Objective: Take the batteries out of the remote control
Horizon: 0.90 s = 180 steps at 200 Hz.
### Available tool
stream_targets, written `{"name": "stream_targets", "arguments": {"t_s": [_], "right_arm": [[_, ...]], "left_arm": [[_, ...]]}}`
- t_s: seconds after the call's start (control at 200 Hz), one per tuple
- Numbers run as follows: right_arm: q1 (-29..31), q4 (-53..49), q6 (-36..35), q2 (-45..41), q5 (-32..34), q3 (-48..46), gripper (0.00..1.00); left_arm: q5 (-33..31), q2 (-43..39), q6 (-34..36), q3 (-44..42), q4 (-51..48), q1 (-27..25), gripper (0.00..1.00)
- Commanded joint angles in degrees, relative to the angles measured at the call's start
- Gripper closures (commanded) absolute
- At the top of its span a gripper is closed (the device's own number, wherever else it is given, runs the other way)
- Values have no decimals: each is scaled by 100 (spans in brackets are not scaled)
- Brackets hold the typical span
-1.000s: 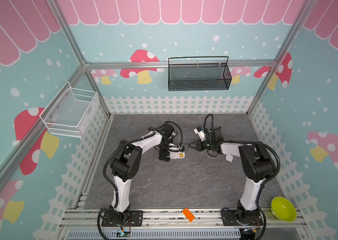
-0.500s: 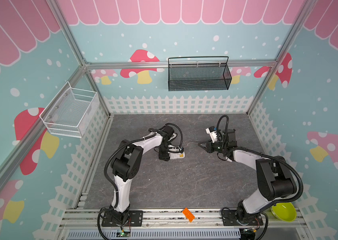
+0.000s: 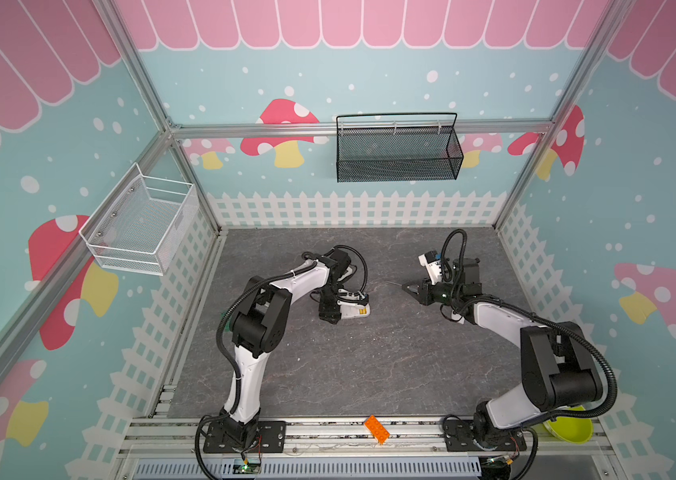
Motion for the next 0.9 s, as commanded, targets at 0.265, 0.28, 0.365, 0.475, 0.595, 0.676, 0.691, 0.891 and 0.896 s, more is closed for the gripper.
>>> {"name": "stream_targets", "arguments": {"t_s": [0.265, 0.28, 0.365, 0.475, 0.595, 0.676, 0.691, 0.891, 0.896], "right_arm": [[-37, -102, -199, -226, -119, -84, 100], [-34, -106, -201, -228, -113, -82, 100], [-36, -143, -227, -244, -95, -70, 100], [-32, -176, -245, -246, -67, -67, 100], [-29, -160, -223, -232, -29, -84, 100], [-23, -148, -210, -221, 1, -106, 100], [-22, -146, -217, -216, -6, -107, 100], [-2, -146, -284, -131, 82, -146, 100], [-6, -149, -287, -125, 82, -142, 100]], "left_arm": [[-142, -40, -190, 83, 224, -163, 63], [-171, -112, -186, 42, 321, -176, 63], [-416, -595, -168, -321, 1202, -270, 63], [-674, -1314, -13, -1094, 2798, -376, 62], [-957, -1898, 267, -2140, 4562, -457, 65], [-1151, -2130, 529, -3005, 5924, -523, 78], [-1175, -2172, 594, -3166, 6282, -535, 80], [-1412, -1519, 1660, -4964, 10782, -722, 100], [-1419, -1487, 1682, -4982, 10873, -730, 100]]}}
